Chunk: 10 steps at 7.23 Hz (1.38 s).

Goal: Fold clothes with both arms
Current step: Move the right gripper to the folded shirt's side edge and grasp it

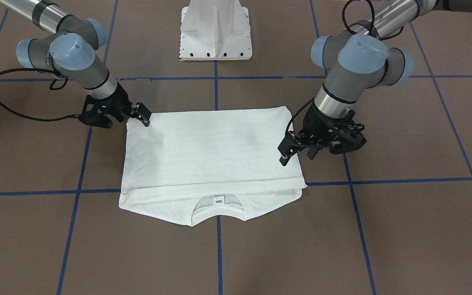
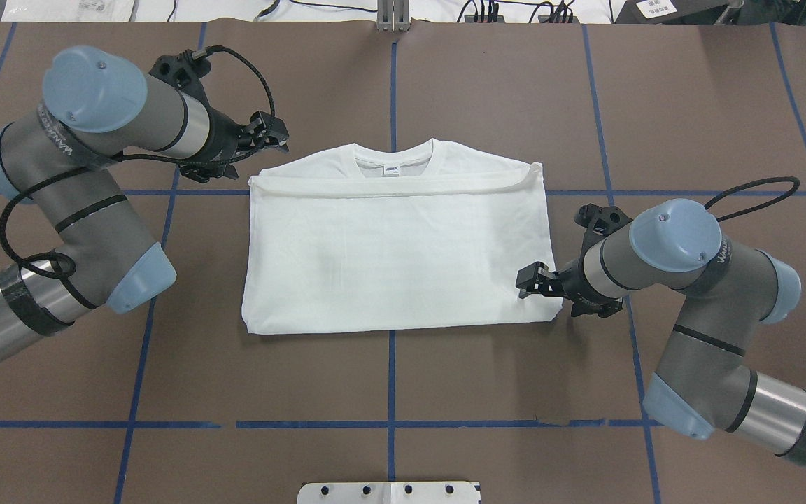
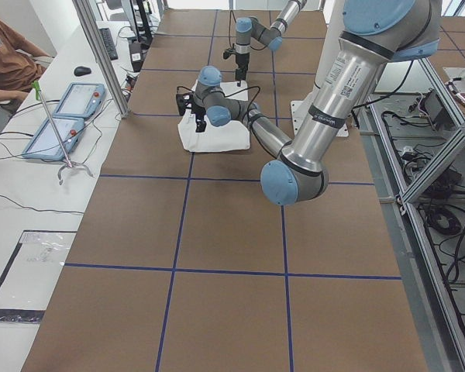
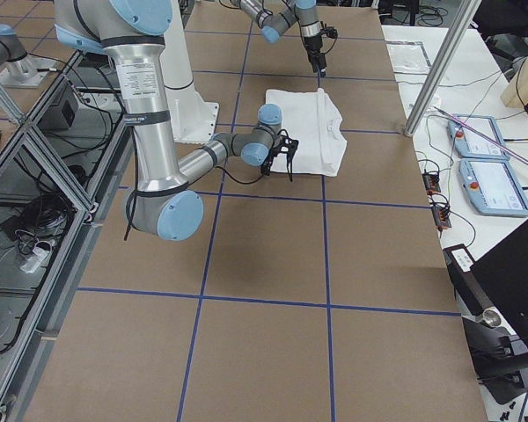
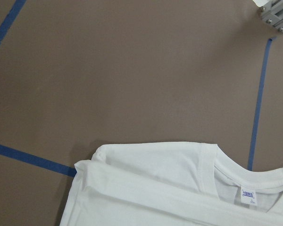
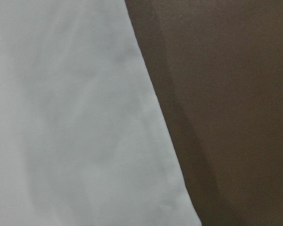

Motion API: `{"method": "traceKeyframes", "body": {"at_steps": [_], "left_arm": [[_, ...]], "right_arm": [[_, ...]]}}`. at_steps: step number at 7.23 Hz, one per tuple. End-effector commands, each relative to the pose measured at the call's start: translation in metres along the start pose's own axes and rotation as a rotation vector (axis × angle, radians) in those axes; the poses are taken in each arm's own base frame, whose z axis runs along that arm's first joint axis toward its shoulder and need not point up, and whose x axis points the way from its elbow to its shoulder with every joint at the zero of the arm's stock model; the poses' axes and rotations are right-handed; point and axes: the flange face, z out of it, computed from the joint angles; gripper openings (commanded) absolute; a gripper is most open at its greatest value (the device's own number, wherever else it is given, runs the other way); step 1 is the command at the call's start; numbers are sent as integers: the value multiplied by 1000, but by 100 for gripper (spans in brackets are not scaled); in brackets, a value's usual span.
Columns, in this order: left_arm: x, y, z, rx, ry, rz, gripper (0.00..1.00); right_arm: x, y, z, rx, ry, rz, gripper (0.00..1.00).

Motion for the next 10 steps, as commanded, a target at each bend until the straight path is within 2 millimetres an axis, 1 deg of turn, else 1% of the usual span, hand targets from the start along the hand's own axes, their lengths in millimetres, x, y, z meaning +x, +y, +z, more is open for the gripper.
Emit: {"method": "traceKeyframes", "body": {"at_steps": [1, 2, 3, 4, 5, 6, 7, 9, 10], "left_arm": [[-1, 0, 1, 0, -2, 0, 99], [-1, -1, 1, 6, -2, 0, 99], [-1, -1, 1, 8, -3, 0, 99], [-1, -1, 1, 9, -4, 0, 99], [-1, -1, 1, 9, -4, 0, 99], [0, -2, 0, 19, -2, 1, 99], [0, -2, 0, 20, -2, 1, 99], [1, -2, -1, 22, 1, 0, 99], [1, -2, -1, 21, 1, 0, 99]], "right_arm": [[0, 4, 2, -6, 2, -3, 87], [-2, 4, 1, -6, -1, -4, 55], [-2, 5, -1, -8, -4, -5, 26], [-2, 5, -1, -8, -5, -5, 3], [-2, 5, -3, -11, -9, -6, 0], [1, 5, -4, -14, -5, -3, 0], [15, 7, -10, -14, 1, -2, 0], [52, 23, -45, -13, -1, -5, 0], [72, 32, -59, -14, 8, -3, 0]]}}
